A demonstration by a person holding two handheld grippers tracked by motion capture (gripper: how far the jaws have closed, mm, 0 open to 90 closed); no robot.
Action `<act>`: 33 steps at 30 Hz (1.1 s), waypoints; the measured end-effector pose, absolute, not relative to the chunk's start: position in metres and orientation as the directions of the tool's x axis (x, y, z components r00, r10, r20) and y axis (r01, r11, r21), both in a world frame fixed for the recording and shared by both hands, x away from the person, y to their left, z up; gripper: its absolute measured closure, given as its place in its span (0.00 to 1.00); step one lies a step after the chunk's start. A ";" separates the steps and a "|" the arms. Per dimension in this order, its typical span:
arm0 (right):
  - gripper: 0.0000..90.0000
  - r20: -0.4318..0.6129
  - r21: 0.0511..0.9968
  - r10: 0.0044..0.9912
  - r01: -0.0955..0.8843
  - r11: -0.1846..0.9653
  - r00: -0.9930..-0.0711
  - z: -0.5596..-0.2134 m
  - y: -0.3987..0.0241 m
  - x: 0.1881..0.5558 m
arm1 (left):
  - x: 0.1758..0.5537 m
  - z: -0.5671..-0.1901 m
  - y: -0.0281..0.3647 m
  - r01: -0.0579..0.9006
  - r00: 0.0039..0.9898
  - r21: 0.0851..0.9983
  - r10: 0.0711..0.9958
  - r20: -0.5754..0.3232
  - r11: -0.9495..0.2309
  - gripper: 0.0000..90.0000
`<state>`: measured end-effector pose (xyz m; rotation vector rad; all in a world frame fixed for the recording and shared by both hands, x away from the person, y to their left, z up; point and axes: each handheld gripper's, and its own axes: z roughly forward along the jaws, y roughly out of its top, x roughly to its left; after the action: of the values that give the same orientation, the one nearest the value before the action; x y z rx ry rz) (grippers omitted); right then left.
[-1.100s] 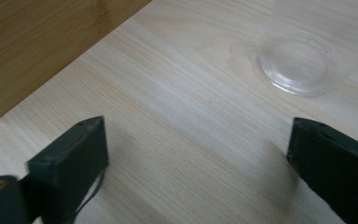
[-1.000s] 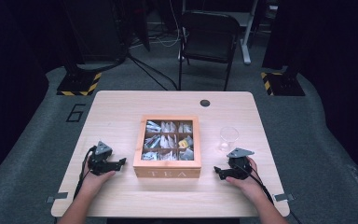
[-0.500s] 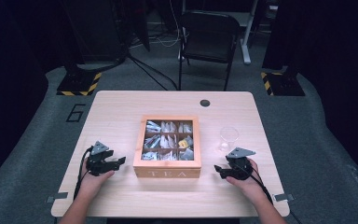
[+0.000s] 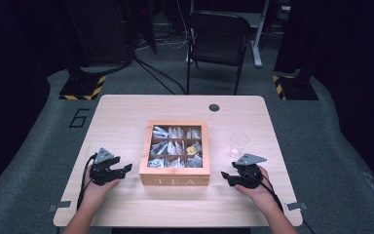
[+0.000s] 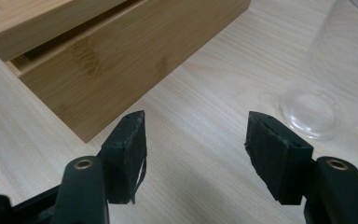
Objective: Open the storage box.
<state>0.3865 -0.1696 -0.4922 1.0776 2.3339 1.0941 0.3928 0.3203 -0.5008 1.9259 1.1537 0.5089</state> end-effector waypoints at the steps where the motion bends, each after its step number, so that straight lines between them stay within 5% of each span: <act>1: 0.42 0.002 0.766 0.759 0.489 0.417 -0.651 -0.492 -0.169 0.386 | 0.392 -0.500 0.321 0.540 0.499 0.805 0.864 -0.071 -0.246 0.39; 33: 0.61 0.050 0.811 0.708 0.442 0.383 -0.705 -0.470 -0.161 0.372 | 0.368 -0.484 0.316 0.491 0.518 0.843 0.852 -0.077 -0.222 0.51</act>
<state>0.3725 -0.1613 -0.4698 1.0082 2.3414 1.2323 0.3678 0.3159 -0.4838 1.8746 1.1078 0.5145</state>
